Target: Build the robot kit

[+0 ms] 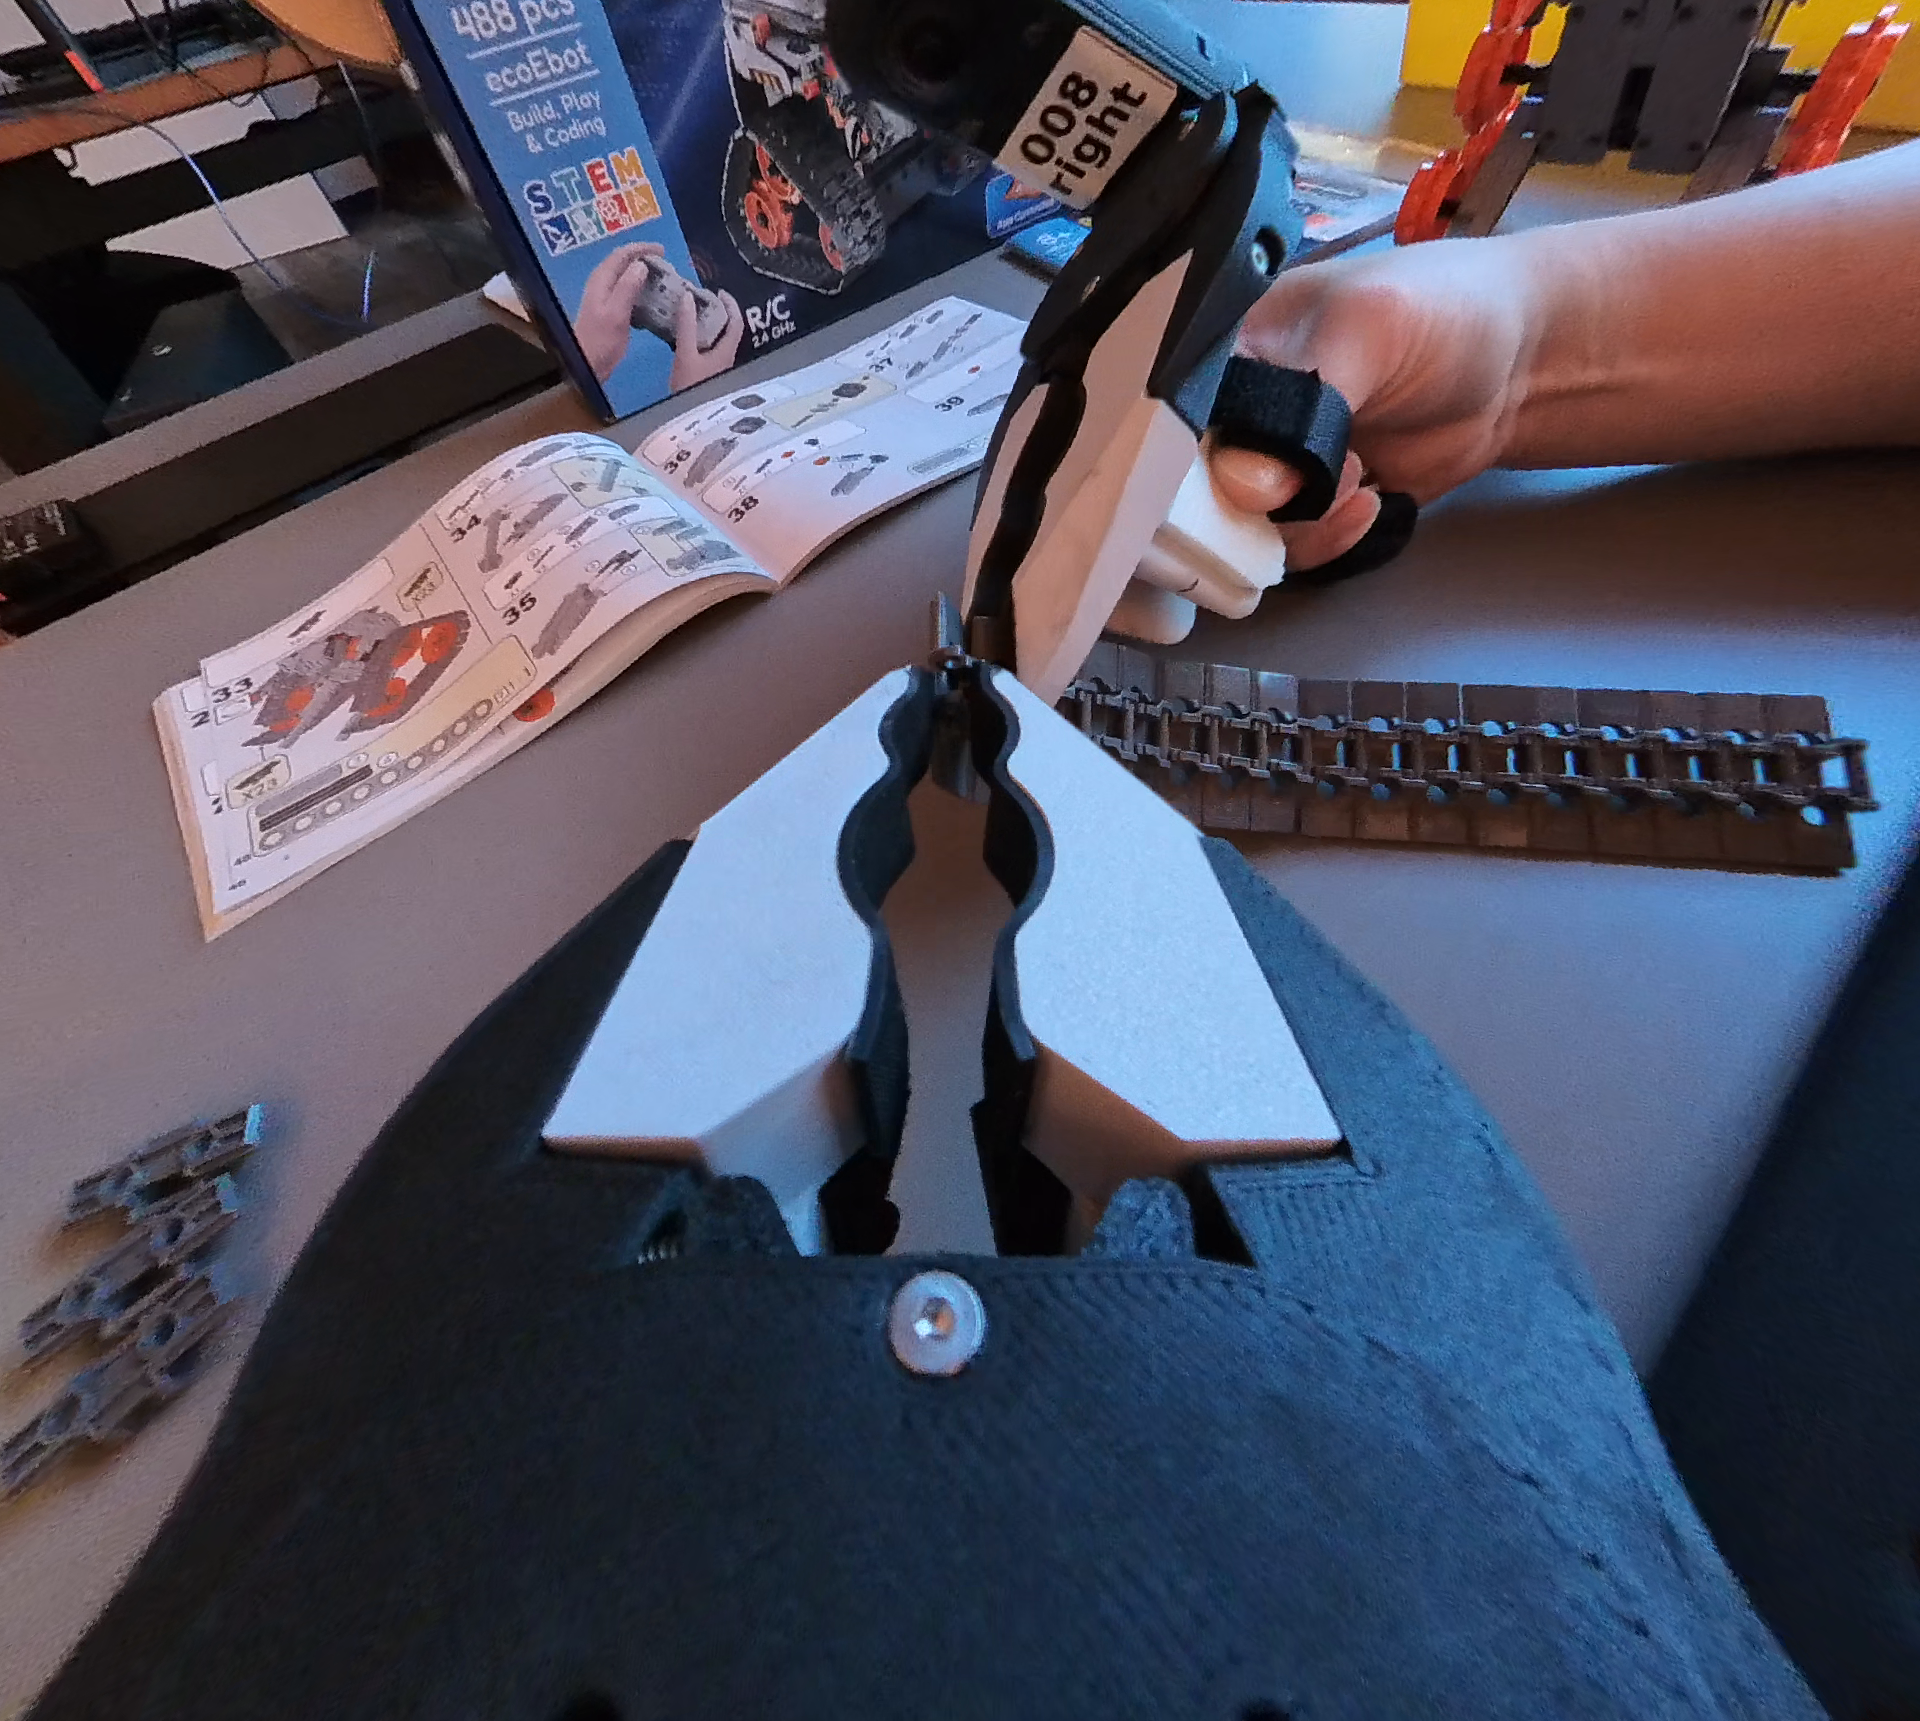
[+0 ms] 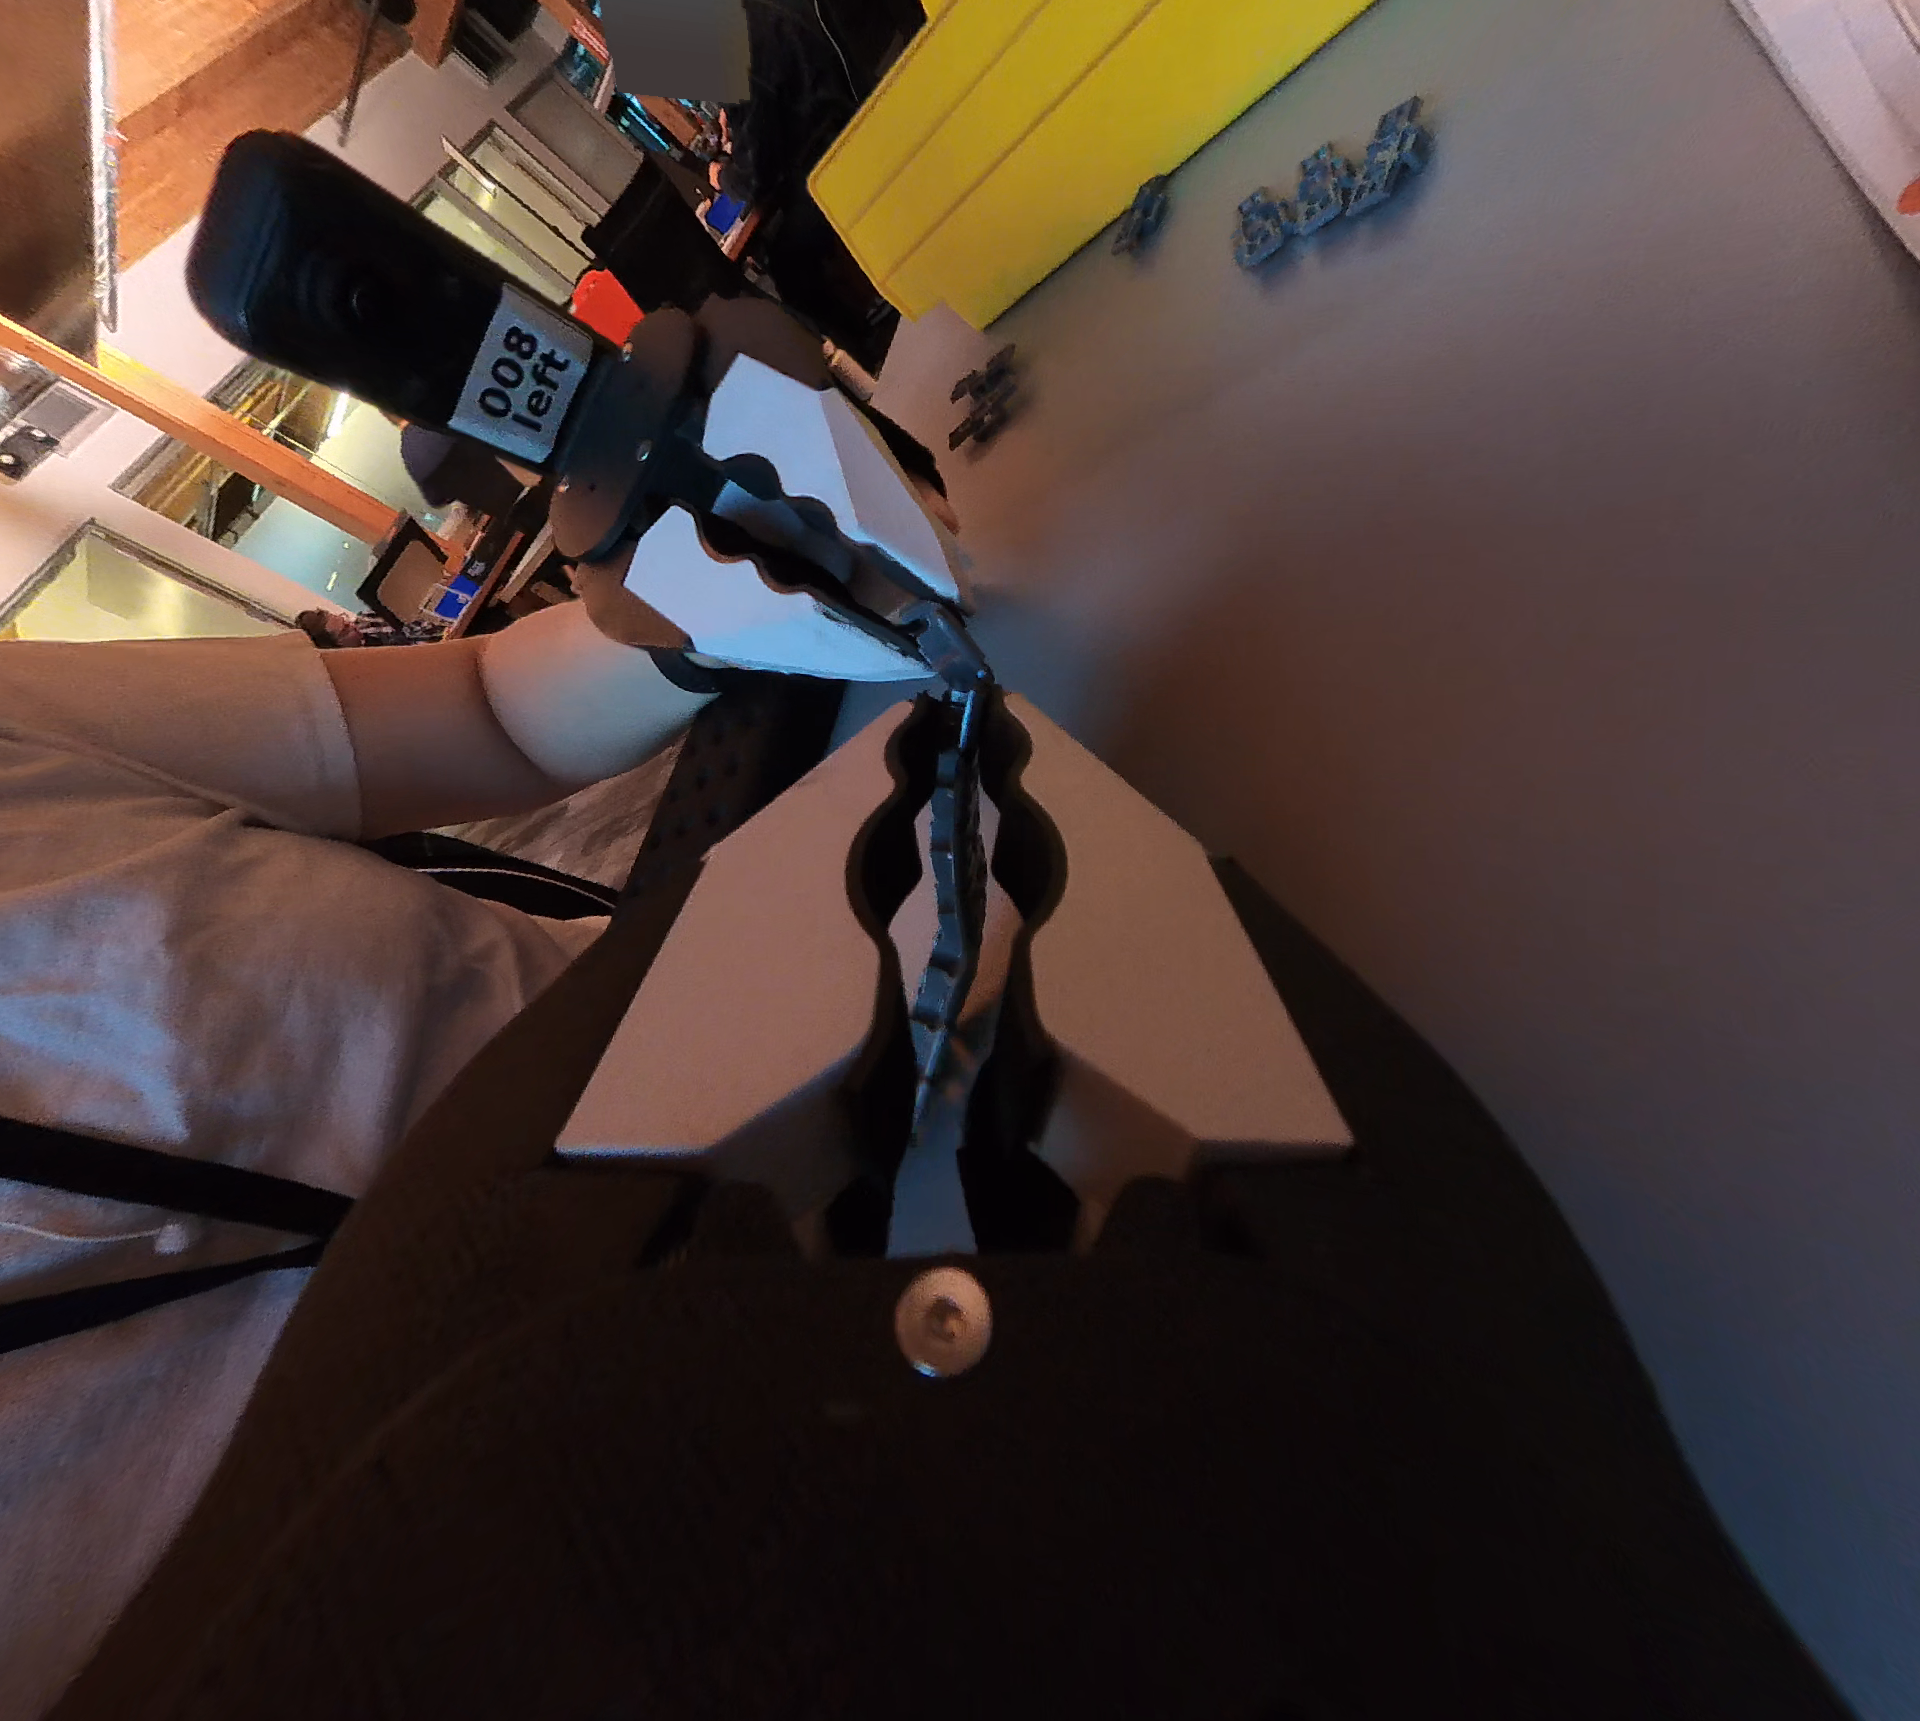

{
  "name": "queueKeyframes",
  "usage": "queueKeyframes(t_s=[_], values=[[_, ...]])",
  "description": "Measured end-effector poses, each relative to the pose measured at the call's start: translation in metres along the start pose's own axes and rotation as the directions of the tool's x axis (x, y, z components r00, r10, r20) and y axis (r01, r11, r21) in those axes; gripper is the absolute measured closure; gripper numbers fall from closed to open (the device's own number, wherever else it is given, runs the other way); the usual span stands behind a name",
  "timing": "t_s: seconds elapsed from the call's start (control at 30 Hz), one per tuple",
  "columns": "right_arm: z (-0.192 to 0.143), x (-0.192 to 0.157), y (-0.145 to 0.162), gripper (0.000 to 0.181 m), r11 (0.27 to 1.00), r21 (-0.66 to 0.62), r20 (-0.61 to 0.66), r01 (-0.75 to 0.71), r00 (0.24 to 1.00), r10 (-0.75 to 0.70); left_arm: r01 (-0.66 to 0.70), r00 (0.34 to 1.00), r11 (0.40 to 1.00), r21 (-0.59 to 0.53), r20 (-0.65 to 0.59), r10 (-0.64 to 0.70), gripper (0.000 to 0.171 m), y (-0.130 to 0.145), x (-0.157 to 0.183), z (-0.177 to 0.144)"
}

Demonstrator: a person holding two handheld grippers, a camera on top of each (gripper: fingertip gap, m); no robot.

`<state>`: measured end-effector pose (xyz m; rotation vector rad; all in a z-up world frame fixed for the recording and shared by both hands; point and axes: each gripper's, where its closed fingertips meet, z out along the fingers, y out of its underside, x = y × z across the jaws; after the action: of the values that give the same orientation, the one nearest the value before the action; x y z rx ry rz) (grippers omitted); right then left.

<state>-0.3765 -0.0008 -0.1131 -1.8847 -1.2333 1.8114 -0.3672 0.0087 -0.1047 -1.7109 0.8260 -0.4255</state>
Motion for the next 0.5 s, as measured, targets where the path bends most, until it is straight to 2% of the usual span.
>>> queueKeyframes(t_s=[0.1,0.23,0.4,0.5], values=[[-0.0003,0.0004,-0.0024,0.177,1.0,0.014,0.003,-0.009,1.0,0.009,0.027,1.0,1.0,0.013,0.005,-0.027,0.164,-0.0024,-0.0028,0.0006],[0.0,-0.0001,-0.0048,0.175,0.996,0.007,0.071,-0.093,0.993,0.092,0.176,0.981,0.984,0.024,-0.083,-0.173,0.166,-0.0064,-0.0059,-0.0004],[0.003,0.0019,0.0008,0.175,0.993,-0.033,0.069,-0.112,0.991,0.114,0.184,0.975,0.983,-0.012,-0.121,-0.184,0.166,-0.0007,-0.0028,-0.0022],[0.0033,0.0021,0.001,0.175,0.991,-0.035,0.075,-0.127,0.989,0.129,0.244,0.957,0.969,-0.018,-0.157,-0.244,0.166,-0.0003,-0.003,-0.0047]])
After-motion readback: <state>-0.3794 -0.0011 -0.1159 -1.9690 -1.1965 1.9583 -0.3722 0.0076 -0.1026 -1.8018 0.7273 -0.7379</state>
